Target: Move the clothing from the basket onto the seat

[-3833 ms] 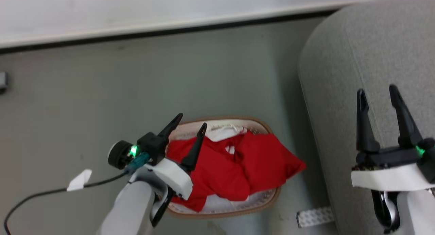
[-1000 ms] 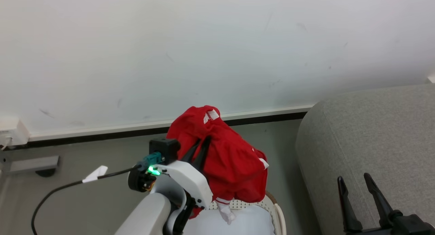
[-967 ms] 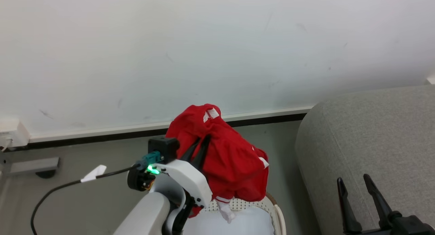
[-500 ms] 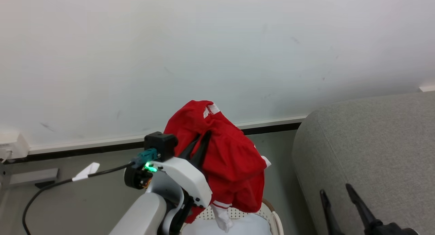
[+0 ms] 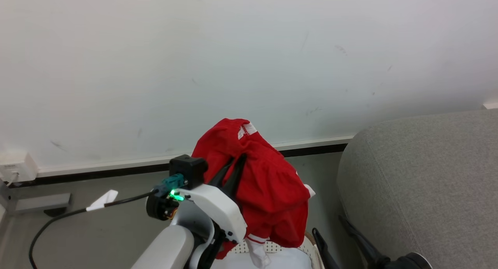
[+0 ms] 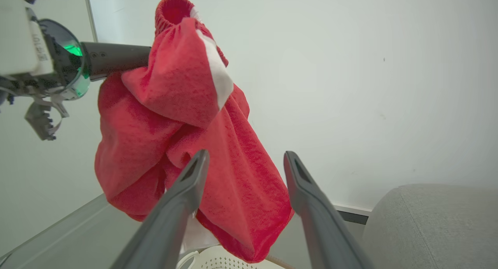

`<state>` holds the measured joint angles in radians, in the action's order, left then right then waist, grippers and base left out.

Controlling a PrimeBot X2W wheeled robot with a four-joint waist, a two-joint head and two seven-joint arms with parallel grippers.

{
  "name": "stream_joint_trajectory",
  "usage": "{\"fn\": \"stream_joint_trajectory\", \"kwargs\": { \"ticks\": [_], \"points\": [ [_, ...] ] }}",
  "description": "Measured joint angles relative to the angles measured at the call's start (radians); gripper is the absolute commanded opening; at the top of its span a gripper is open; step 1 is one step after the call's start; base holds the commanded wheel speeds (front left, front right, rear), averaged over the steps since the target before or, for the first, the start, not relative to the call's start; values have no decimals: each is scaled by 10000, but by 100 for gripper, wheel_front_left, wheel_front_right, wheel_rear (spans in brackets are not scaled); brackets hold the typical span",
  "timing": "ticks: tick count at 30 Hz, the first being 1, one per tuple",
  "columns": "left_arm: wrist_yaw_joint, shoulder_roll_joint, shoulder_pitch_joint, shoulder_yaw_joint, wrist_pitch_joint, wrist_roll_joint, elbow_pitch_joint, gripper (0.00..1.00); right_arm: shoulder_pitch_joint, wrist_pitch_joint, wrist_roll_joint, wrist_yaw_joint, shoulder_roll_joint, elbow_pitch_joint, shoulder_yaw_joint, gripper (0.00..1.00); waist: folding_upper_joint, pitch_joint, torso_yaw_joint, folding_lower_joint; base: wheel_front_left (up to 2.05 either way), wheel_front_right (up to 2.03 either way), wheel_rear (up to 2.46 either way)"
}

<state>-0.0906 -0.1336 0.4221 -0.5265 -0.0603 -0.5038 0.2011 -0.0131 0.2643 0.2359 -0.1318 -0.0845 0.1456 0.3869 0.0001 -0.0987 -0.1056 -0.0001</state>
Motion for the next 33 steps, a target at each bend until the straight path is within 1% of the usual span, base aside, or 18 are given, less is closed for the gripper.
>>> {"fn": "stream_joint_trajectory", "kwargs": {
  "ticks": [6, 12, 16, 21, 23, 29, 32, 33],
  "points": [
    [-27, 6, -5, -94, -13, 0, -25, 0, -786, 2, 880, 0, -288, 449, 1298, 100, 0, 20, 56, 0, 0, 0, 0],
    [-27, 13, -1, -205, -58, 0, -35, 0, -1870, 2, 1885, 0, -213, 1463, 2462, 100, 0, 58, 108, 1, 0, 0, 0],
    [-12, 23, 2, -313, -100, 0, -31, 0, -2602, 4, 2420, 0, -17, 2109, 2736, 100, 0, 89, 146, 1, 0, 0, 0],
    [10, 82, 7, -445, -115, 0, 25, 0, -3383, 6, 2855, 0, 182, 3252, 3206, 100, 0, 95, 230, 1, 0, 0, 0],
    [10, 132, 11, -502, -117, 0, 52, 0, -3681, 6, 3281, 0, 257, 3584, 3394, 100, 0, 109, 262, 1, 0, 0, 0],
    [33, 255, 34, -683, -127, -46, 192, 0, -4497, 4, 3954, 0, 336, 4393, 4073, 100, -1, 133, 325, 1, 0, 0, 0],
    [36, 334, 50, -779, -125, -88, 253, 0, -4751, 4, 4500, 0, 345, 4629, 4466, 100, 0, 127, 368, 1, 0, 0, 0],
    [36, 345, 56, -802, -119, -98, 278, 0, -4823, 6, 4690, 0, 349, 4711, 4575, 48, 0, 125, 380, 1, 0, 0, 0]
  ]
}}
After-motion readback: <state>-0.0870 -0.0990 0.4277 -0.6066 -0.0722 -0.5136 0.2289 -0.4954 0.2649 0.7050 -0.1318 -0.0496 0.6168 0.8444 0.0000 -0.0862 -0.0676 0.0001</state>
